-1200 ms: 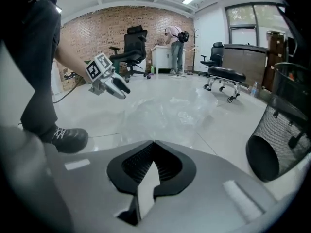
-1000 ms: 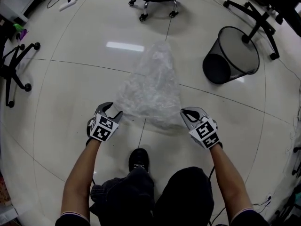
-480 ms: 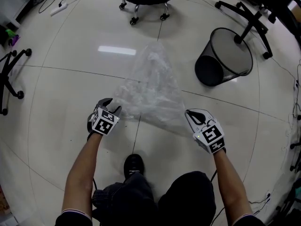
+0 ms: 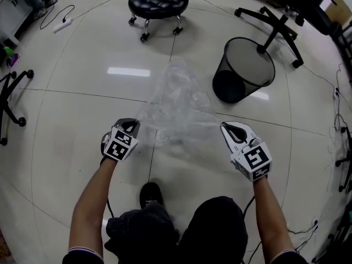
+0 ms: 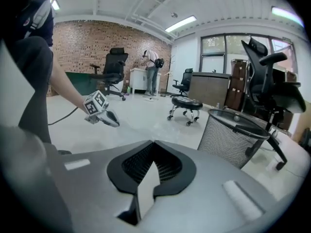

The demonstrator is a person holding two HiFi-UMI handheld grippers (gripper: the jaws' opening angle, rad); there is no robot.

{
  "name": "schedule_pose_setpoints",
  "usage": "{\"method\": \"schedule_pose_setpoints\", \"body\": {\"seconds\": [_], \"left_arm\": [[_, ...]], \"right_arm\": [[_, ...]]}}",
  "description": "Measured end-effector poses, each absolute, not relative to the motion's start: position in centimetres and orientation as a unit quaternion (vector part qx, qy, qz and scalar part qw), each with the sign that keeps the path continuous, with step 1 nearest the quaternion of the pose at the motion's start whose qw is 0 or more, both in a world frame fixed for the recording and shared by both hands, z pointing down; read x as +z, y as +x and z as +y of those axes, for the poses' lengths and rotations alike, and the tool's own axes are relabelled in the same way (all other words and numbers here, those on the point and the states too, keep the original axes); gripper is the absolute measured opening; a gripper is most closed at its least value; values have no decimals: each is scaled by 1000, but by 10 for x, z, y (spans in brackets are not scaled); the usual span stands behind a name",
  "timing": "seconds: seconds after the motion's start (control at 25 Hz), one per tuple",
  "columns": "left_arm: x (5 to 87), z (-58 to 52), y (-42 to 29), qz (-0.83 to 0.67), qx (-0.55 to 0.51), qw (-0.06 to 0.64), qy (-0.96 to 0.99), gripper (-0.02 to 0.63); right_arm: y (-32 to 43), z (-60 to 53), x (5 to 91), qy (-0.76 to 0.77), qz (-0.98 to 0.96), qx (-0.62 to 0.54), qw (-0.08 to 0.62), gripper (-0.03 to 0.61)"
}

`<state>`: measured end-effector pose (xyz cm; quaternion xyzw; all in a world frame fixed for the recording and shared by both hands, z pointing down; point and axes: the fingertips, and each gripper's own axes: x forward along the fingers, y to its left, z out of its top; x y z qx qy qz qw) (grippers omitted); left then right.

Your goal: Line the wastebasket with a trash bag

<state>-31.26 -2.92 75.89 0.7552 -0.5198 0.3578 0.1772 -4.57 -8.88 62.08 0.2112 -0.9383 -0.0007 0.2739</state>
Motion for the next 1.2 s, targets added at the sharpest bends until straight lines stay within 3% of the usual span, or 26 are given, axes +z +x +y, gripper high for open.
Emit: {"method": "schedule_pose_setpoints", "body": {"seconds": [0.48, 1.2], "left_arm": [[547, -62, -264, -509, 251, 80, 819, 12], [335, -125, -156, -482, 191, -33, 854, 11]], "right_arm": [[26, -111, 524, 301, -927, -16, 224, 2], [113, -140, 357, 388, -909, -79, 130, 2]]}}
